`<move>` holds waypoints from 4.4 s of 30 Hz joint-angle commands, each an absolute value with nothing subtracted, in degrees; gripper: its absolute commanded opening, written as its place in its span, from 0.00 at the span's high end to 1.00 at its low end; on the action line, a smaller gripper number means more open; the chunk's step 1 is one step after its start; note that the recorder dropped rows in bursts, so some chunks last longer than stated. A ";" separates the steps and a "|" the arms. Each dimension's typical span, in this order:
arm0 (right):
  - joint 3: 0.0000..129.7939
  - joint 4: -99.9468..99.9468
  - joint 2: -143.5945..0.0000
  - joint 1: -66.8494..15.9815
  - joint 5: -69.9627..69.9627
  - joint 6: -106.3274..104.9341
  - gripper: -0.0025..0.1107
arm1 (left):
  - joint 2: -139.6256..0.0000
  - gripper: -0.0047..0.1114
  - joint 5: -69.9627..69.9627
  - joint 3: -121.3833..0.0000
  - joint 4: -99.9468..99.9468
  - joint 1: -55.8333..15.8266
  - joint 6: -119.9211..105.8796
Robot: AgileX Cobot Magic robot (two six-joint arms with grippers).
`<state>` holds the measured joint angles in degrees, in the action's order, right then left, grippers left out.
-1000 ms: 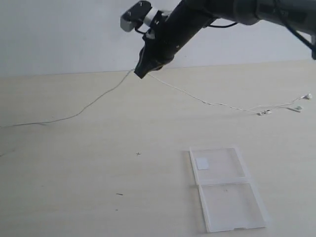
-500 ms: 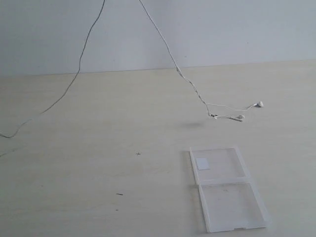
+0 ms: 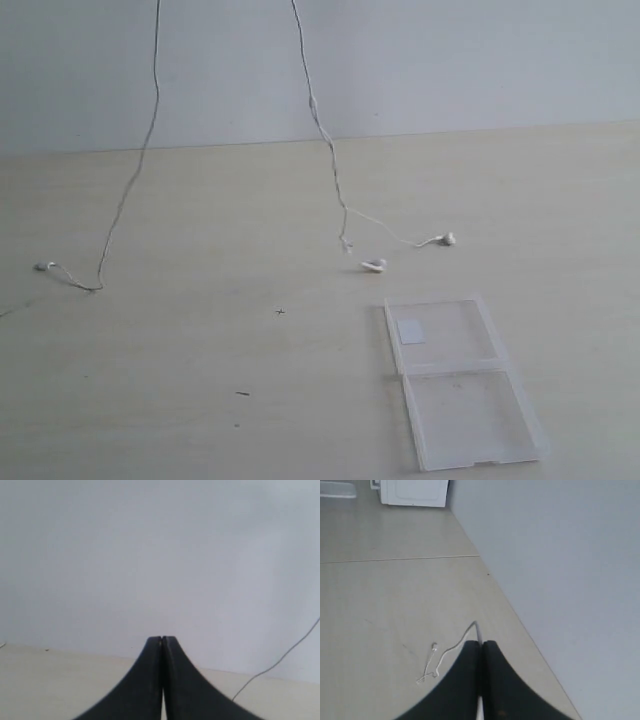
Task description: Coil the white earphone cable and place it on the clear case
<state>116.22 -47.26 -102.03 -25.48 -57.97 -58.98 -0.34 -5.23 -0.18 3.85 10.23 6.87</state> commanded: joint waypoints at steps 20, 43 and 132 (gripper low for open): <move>116.35 -47.79 -89.41 -25.20 -46.32 -58.28 0.98 | -0.89 0.96 -8.89 -0.18 -7.71 -1.25 36.83; 123.55 -35.48 -87.85 -25.20 -50.94 -42.13 0.98 | -62.24 0.96 -25.52 -26.48 -40.68 -19.35 50.11; 123.55 -23.08 -89.89 -25.20 -45.56 -13.83 0.98 | -89.79 0.34 -17.68 -57.14 -42.87 -31.82 48.52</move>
<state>123.16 -25.01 -89.84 -25.35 -46.86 -17.76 -89.00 -19.84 -55.82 -43.47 -30.54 50.24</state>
